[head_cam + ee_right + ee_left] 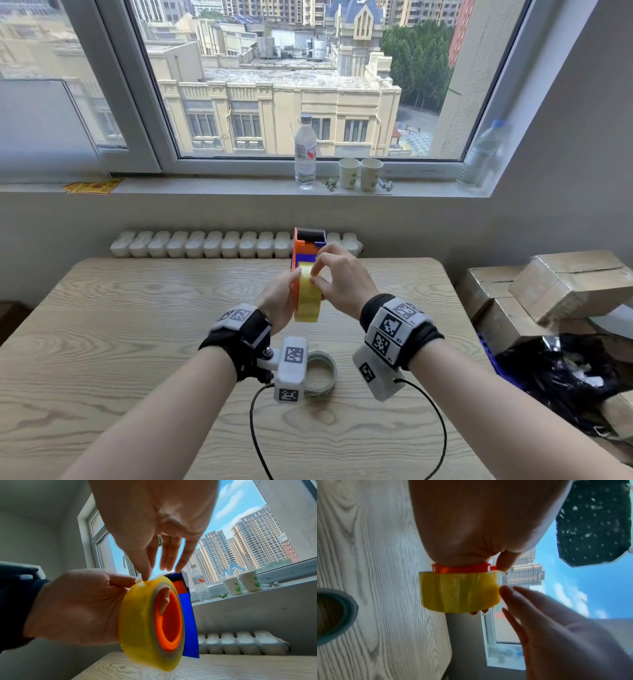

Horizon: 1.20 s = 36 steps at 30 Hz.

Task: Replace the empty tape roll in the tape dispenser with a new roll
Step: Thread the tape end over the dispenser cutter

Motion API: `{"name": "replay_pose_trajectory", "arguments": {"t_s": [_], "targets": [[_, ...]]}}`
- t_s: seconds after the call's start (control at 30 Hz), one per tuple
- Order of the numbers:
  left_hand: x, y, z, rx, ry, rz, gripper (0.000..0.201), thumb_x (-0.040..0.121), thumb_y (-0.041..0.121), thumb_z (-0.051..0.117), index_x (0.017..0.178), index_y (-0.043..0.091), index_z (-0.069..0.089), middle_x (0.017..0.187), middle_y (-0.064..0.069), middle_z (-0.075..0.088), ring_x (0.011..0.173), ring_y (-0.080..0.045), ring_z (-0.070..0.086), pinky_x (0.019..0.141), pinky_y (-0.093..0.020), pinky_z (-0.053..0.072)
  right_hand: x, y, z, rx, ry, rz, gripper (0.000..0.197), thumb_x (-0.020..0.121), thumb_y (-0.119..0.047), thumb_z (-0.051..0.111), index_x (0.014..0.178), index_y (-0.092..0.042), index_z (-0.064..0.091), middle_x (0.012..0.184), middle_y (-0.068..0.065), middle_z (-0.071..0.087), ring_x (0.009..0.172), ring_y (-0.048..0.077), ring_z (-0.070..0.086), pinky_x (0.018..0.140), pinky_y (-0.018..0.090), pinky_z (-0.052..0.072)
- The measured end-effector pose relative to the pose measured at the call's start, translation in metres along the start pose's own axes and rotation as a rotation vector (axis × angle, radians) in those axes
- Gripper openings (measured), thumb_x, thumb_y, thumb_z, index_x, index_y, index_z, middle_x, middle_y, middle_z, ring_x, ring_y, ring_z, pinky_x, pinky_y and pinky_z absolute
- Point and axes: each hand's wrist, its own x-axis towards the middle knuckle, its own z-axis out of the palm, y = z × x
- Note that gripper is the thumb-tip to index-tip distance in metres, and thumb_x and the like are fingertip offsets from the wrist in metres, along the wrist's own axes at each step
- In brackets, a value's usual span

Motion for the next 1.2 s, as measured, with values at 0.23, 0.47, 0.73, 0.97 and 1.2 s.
{"name": "replay_pose_trajectory", "arguments": {"t_s": [0.23, 0.47, 0.73, 0.97, 1.2], "targets": [[-0.010, -0.003, -0.001, 0.126, -0.213, -0.011, 0.059, 0.080, 0.040, 0.060, 0.123, 0.001, 0.050, 0.091, -0.009, 0.064, 0.075, -0.018, 0.065, 0.071, -0.030, 0.054, 0.003, -0.002, -0.007, -0.065, 0.017, -0.029, 0.015, 0.090, -0.023, 0.055, 0.090, -0.012, 0.064, 0.085, 0.014, 0.070, 0.076, 0.031, 0.064, 0.068, 0.036, 0.051], [-0.015, -0.001, 0.000, 0.292, -0.201, 0.003, 0.049, 0.082, 0.002, 0.063, 0.127, 0.001, 0.043, 0.093, -0.010, 0.065, 0.077, -0.017, 0.065, 0.077, -0.032, 0.053, 0.005, 0.003, -0.010, -0.097, 0.002, 0.041, 0.020, 0.095, -0.024, 0.046, 0.097, -0.009, 0.058, 0.089, 0.017, 0.068, 0.079, 0.035, 0.061, 0.070, 0.037, 0.045], [-0.012, -0.003, 0.002, 0.413, -0.146, 0.057, 0.041, 0.089, 0.021, 0.058, 0.121, -0.001, 0.046, 0.086, -0.010, 0.067, 0.068, -0.014, 0.067, 0.066, -0.024, 0.055, 0.007, 0.009, -0.010, -0.093, 0.007, 0.044, 0.020, 0.087, -0.029, 0.059, 0.088, -0.009, 0.062, 0.094, 0.009, 0.066, 0.087, 0.027, 0.061, 0.077, 0.038, 0.050], [-0.008, 0.000, 0.004, 0.430, -0.079, 0.092, 0.029, 0.088, 0.025, 0.058, 0.107, 0.003, 0.056, 0.079, -0.009, 0.068, 0.063, -0.014, 0.066, 0.063, -0.025, 0.054, 0.014, 0.022, -0.006, -0.075, 0.130, -0.026, 0.012, 0.087, -0.019, 0.061, 0.087, -0.008, 0.063, 0.128, 0.011, 0.053, 0.125, 0.031, 0.045, 0.107, 0.045, 0.032], [-0.006, 0.007, 0.004, 0.336, -0.032, 0.066, 0.023, 0.087, 0.029, 0.059, 0.097, 0.008, 0.060, 0.075, -0.010, 0.065, 0.053, -0.013, 0.063, 0.055, -0.023, 0.053, 0.028, 0.029, -0.014, -0.044, 0.093, 0.055, 0.010, 0.089, -0.022, 0.059, 0.088, -0.013, 0.062, 0.145, 0.013, 0.040, 0.139, 0.033, 0.027, 0.118, 0.048, 0.014]]}}
